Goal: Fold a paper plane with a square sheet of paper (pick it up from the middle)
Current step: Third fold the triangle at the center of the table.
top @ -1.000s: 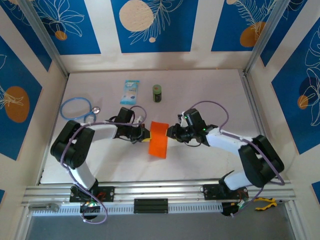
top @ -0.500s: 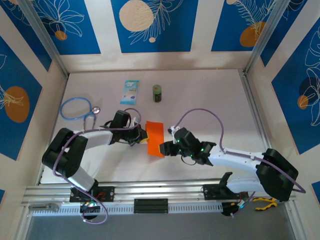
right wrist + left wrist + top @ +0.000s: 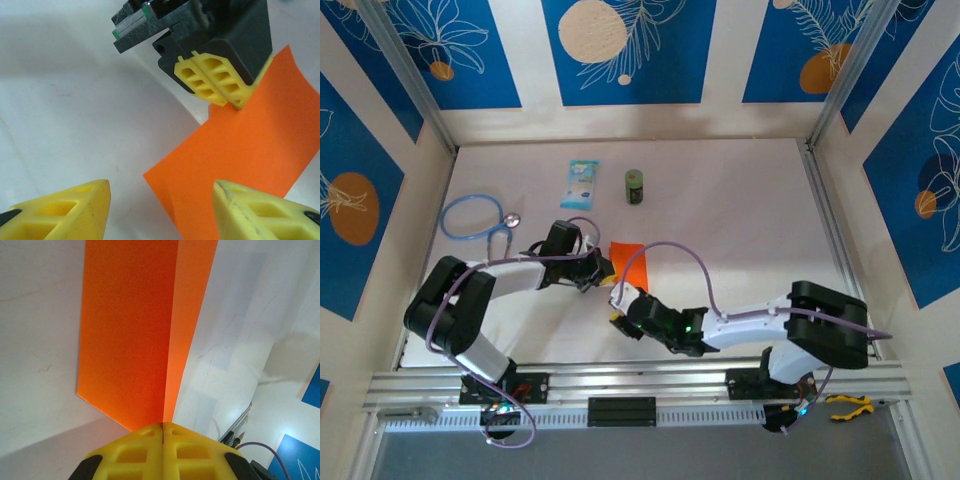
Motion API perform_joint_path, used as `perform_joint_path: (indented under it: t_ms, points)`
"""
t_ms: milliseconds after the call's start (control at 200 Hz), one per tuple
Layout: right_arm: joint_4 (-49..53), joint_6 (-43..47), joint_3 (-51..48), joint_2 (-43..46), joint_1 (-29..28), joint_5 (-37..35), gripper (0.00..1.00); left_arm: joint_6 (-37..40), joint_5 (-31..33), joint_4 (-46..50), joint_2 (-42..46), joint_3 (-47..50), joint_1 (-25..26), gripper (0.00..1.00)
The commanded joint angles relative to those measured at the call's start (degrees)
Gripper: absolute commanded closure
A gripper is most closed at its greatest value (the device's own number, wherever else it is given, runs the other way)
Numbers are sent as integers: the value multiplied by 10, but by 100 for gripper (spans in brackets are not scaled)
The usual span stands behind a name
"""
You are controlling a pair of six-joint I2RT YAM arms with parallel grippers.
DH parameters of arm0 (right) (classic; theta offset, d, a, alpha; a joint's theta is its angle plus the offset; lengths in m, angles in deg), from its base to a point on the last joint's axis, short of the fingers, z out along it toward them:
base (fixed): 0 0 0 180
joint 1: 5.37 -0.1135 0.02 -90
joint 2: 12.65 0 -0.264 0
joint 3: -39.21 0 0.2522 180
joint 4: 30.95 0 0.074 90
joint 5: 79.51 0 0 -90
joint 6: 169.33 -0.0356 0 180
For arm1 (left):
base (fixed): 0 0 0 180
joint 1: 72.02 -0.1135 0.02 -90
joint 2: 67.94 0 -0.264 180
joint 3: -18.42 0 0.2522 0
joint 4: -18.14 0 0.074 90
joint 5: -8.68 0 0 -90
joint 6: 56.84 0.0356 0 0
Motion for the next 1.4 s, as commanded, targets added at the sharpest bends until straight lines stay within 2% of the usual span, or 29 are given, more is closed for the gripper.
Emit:
perform_joint_path:
  t_ms: [0, 185, 320, 530, 710, 1030, 1396]
  points:
    - [-35, 42, 21, -27, -9, -71, 44, -9, -2, 3, 13, -1, 3, 100]
    - [-29, 49, 39, -70, -18, -128, 44, -8, -2, 9, 16, -4, 3, 100]
    - [-26, 50, 40, -77, -17, -121, 47, -9, 1, 9, 20, -1, 3, 100]
    - [-15, 45, 46, -89, -17, -119, 59, -8, 0, 11, 19, -4, 3, 100]
    - [-17, 41, 47, -91, -18, -122, 62, -8, -2, 10, 16, -4, 3, 100]
    - [-7, 17, 27, -69, -24, -137, 62, -8, 2, 15, 18, -5, 3, 100]
    - [-43, 25, -5, -41, -23, -120, 66, -9, 2, 13, 21, -5, 3, 100]
